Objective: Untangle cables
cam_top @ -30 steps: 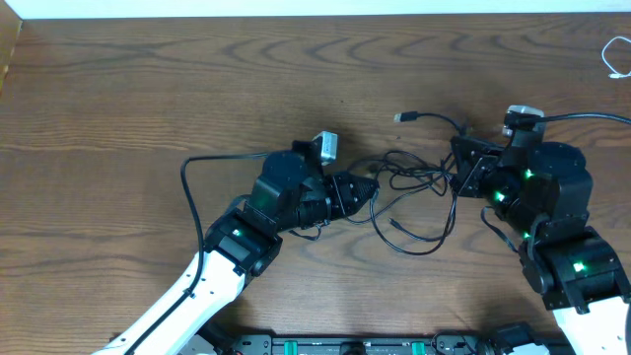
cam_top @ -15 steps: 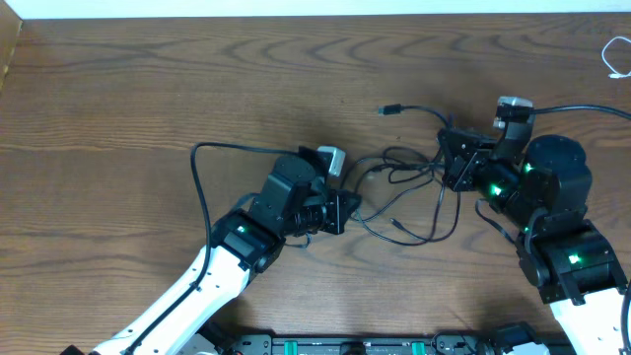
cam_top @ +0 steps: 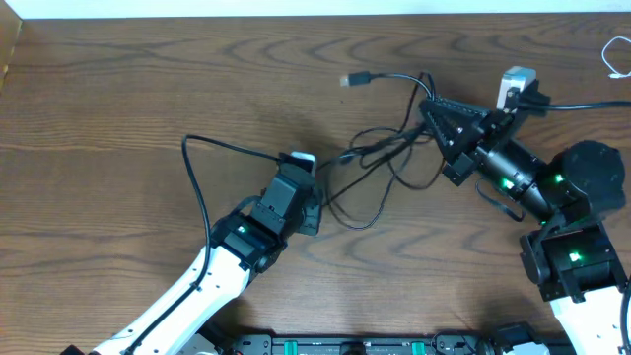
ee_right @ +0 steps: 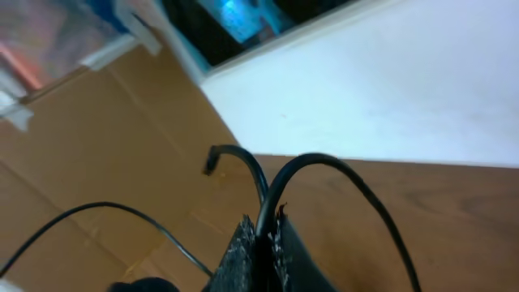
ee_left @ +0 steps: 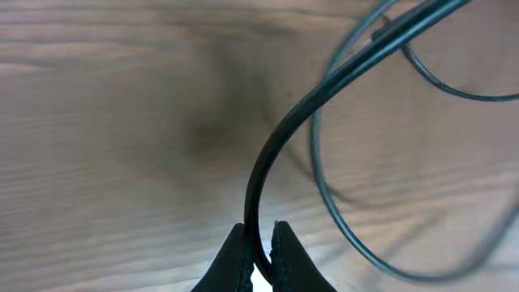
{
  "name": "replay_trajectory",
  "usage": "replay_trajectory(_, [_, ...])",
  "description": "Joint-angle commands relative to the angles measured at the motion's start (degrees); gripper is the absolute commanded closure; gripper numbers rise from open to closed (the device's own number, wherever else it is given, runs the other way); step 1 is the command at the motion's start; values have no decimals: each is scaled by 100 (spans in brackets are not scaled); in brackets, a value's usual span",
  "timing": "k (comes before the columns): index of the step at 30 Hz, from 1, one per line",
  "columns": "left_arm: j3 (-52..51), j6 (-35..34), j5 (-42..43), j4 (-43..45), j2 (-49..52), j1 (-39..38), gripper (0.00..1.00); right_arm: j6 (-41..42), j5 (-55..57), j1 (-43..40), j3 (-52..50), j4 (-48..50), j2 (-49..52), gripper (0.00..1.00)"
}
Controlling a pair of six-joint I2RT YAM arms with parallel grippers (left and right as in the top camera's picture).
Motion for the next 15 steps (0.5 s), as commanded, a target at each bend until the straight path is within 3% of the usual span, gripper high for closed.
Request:
replay_trajectory(1, [15, -122, -907, -238, 2, 31, 92, 251, -42, -367, 129, 284, -70, 97])
replay_trajectory(4, [15, -223, -911, -251, 2, 31, 93, 413, 166, -610, 129, 282, -70, 94])
replay_trajectory(11, [15, -278, -1045, -455, 2, 31, 93, 328, 1827, -1478, 129, 256, -63, 94])
replay_trajectory(15, [15, -616, -1379, -643, 2, 31, 93, 341, 1943, -1978, 129, -50, -57, 92])
